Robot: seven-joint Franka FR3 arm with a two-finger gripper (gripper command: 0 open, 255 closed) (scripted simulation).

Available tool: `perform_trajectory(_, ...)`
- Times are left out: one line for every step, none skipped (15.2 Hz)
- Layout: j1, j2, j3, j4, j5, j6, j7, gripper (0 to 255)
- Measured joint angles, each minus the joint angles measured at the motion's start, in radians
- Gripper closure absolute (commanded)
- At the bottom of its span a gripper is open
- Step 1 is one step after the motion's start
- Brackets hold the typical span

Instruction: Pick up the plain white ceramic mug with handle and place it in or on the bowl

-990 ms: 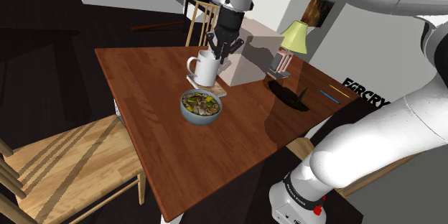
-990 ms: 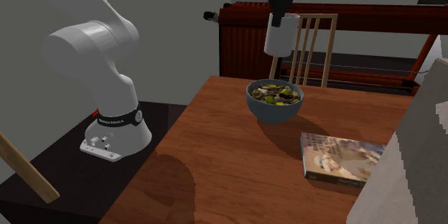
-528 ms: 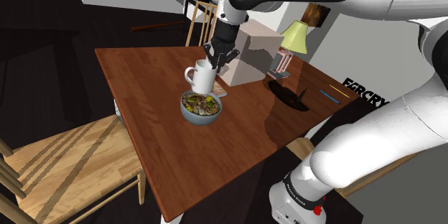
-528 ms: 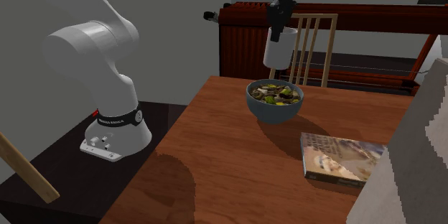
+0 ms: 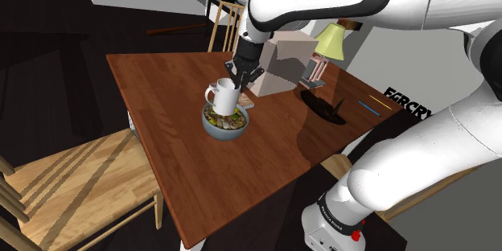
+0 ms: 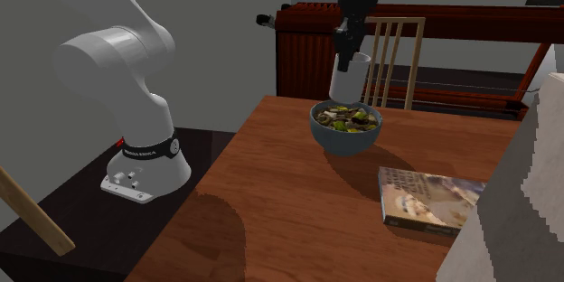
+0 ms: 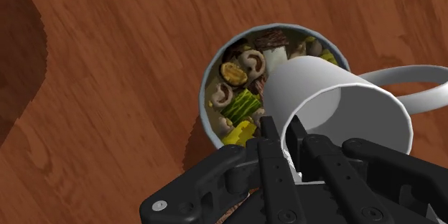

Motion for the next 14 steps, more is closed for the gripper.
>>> perform_trajectory(0.000, 0.004, 0.000, -0.009, 0.000, 0.013, -0.001, 255)
perform_trajectory(-0.001, 0.008, 0.000, -0.018, -0.001, 0.026, -0.003, 255)
perform_trajectory(0.000, 0.013, 0.001, -0.026, -0.001, 0.039, -0.002, 255)
perform_trajectory(0.000, 0.017, 0.002, -0.039, -0.001, 0.055, -0.002, 255)
perform_trajectory(0.000, 0.020, 0.003, -0.044, -0.001, 0.065, -0.001, 255)
perform_trajectory(0.000, 0.022, 0.003, -0.047, -0.001, 0.068, -0.002, 255)
perform_trajectory(0.000, 0.021, 0.003, -0.047, -0.001, 0.069, -0.002, 255)
perform_trajectory(0.000, 0.021, 0.003, -0.047, -0.001, 0.070, -0.002, 255)
perform_trajectory(0.000, 0.021, 0.003, -0.047, -0.001, 0.071, -0.002, 255)
perform_trajectory(0.000, 0.021, 0.003, -0.047, -0.001, 0.071, -0.002, 255)
perform_trajectory(0.000, 0.020, 0.003, -0.047, -0.001, 0.071, -0.003, 255)
perform_trajectory(0.000, 0.020, 0.003, -0.047, -0.001, 0.071, -0.003, 0)
perform_trajectory(-0.001, 0.021, 0.002, -0.048, -0.001, 0.071, -0.003, 0)
perform_trajectory(-0.001, 0.022, 0.002, -0.048, -0.001, 0.071, -0.003, 0)
